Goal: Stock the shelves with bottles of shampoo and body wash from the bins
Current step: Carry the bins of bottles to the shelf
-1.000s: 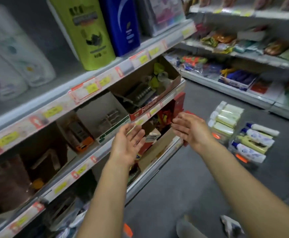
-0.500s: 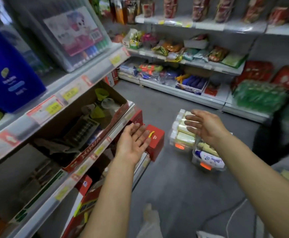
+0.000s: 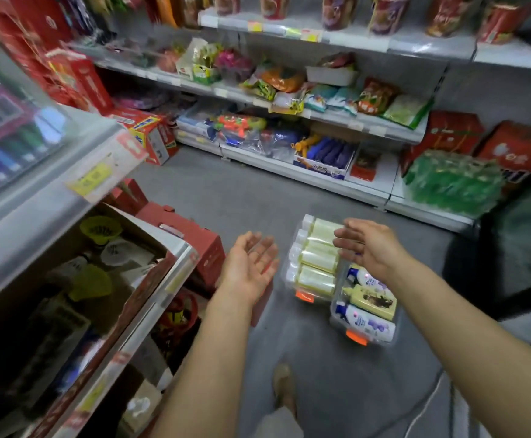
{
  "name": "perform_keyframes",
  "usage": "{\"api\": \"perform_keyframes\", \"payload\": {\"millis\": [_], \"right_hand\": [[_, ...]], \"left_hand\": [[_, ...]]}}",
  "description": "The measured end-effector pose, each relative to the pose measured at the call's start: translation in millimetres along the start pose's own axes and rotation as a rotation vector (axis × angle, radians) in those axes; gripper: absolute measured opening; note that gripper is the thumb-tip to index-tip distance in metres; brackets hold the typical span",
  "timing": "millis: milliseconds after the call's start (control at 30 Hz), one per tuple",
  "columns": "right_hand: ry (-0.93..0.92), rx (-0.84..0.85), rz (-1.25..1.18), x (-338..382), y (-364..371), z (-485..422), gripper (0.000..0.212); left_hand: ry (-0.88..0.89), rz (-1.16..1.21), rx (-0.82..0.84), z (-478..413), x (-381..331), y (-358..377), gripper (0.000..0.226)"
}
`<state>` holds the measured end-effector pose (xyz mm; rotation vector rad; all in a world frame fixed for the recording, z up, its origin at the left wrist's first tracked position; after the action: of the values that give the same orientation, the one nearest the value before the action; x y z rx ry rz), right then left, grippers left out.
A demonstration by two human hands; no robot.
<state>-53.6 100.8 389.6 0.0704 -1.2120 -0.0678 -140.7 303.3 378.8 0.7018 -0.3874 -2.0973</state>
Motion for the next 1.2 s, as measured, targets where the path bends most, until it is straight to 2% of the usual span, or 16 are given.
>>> {"api": "perform_keyframes", "payload": {"millis": [267,433,600,867,1000,1200], "right_hand": [[0.103,0.048,0.089,11.6,13.9,-118.0,0.014],[0.131,0.009,0.144,21.8,-22.1,-181.5,0.022],[0.169,0.019,0.241,11.6,-70.8,-249.4,0.024],[0.278,0.231,0.473,-11.5,-133.3,-351.7,0.006],[0.307,0.32,0.6,-34.9,-170.3,-406.1,0.007],[0.381,0.36,0.755,-114.5,-213.7,-454.7,0.009]], "left_hand": [[-0.032,-0.029,-0.094,-95.1,-38.1,47.0,0.021],[-0.065,-0.038,-0.145,-152.5,-40.3,69.9,0.02],[-0.096,0.053,-0.18,-205.6,-19.8,90.7,0.021],[-0.093,0.363,-0.344,-285.0,73.2,129.7,0.016],[-0.172,0.528,-0.44,-320.7,146.9,144.4,0.021],[-0.287,0.619,-0.568,-369.7,231.5,133.9,0.022]]}}
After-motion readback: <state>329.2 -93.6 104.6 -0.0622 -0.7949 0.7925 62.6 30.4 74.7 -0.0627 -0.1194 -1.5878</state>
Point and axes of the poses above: each hand's wrist, its own z-axis away from the middle knuckle, its own y-axis out of the palm, x = y × z, the point moved 4 cm from there along -z, towards the middle knuckle, and after that the axes turned 13 degrees about -y, right-handed, at the moved point
